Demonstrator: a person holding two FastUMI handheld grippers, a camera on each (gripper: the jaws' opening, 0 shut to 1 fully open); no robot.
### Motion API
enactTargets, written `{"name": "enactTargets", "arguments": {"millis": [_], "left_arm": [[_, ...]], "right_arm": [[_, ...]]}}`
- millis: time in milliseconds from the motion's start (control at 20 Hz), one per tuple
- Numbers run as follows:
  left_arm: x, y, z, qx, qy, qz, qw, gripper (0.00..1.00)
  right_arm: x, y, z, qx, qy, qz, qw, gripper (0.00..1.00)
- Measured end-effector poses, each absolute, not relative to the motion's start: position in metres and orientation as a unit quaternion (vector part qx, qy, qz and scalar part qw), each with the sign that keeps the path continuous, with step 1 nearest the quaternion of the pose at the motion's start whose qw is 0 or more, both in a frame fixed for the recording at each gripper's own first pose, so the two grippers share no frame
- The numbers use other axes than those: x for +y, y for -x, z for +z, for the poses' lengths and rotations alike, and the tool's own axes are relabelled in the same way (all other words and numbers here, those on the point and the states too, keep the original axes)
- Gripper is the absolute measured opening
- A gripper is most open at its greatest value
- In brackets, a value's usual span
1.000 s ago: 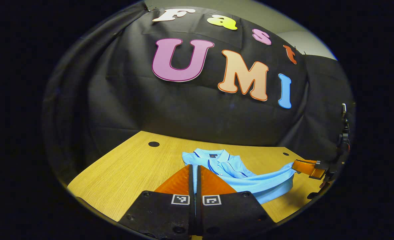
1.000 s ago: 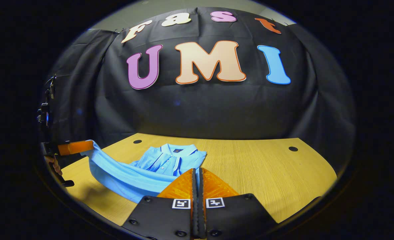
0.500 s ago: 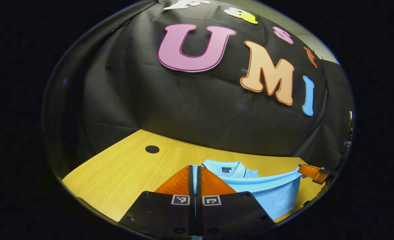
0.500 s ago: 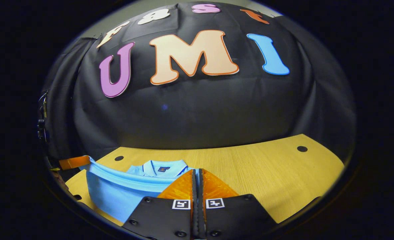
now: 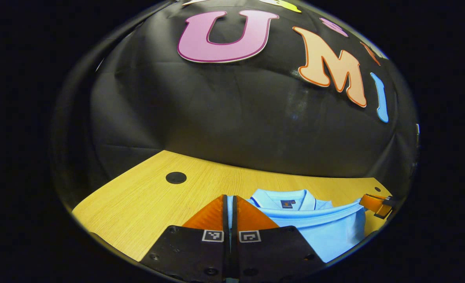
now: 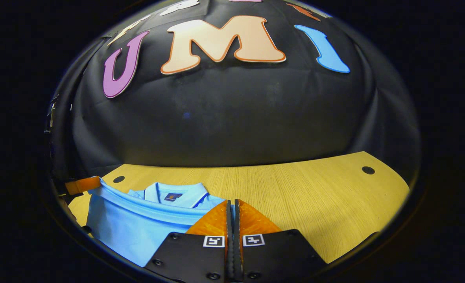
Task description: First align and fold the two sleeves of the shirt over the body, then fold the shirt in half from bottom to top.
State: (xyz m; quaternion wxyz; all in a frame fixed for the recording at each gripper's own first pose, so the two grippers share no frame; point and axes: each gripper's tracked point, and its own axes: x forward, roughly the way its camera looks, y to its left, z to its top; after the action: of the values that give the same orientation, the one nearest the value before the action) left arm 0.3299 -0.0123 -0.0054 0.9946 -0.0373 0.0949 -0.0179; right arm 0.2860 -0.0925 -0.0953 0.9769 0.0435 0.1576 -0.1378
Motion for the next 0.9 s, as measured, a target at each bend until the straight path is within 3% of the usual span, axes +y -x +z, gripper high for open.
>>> {"name": "enactTargets", "arguments": {"millis": [300, 350, 500, 600, 900], "left_arm": [[0.0, -0.338, -0.011, 0.098, 0.001, 0.018, 0.995, 0.04], [0.007, -0.339, -0.015, 0.103, -0.009, 0.036, 0.994, 0.13], [0.012, -0.328, -0.021, 0.126, -0.016, 0.053, 0.99, 0.77], [0.009, -0.318, -0.015, 0.12, -0.001, 0.051, 0.992, 0.81], [-0.008, -0.262, 0.019, 0.09, -0.029, 0.022, 0.995, 0.82]], "right_arm": [[-0.094, -0.29, -0.095, 0.15, -0.043, -0.137, 0.978, 0.04], [-0.093, -0.288, -0.094, 0.153, -0.04, -0.134, 0.978, 0.18], [-0.088, -0.282, -0.091, 0.148, -0.042, -0.121, 0.981, 0.67], [-0.085, -0.273, -0.084, 0.141, -0.041, -0.113, 0.983, 1.0], [-0.075, -0.22, -0.056, 0.118, -0.043, -0.093, 0.988, 1.0]]}}
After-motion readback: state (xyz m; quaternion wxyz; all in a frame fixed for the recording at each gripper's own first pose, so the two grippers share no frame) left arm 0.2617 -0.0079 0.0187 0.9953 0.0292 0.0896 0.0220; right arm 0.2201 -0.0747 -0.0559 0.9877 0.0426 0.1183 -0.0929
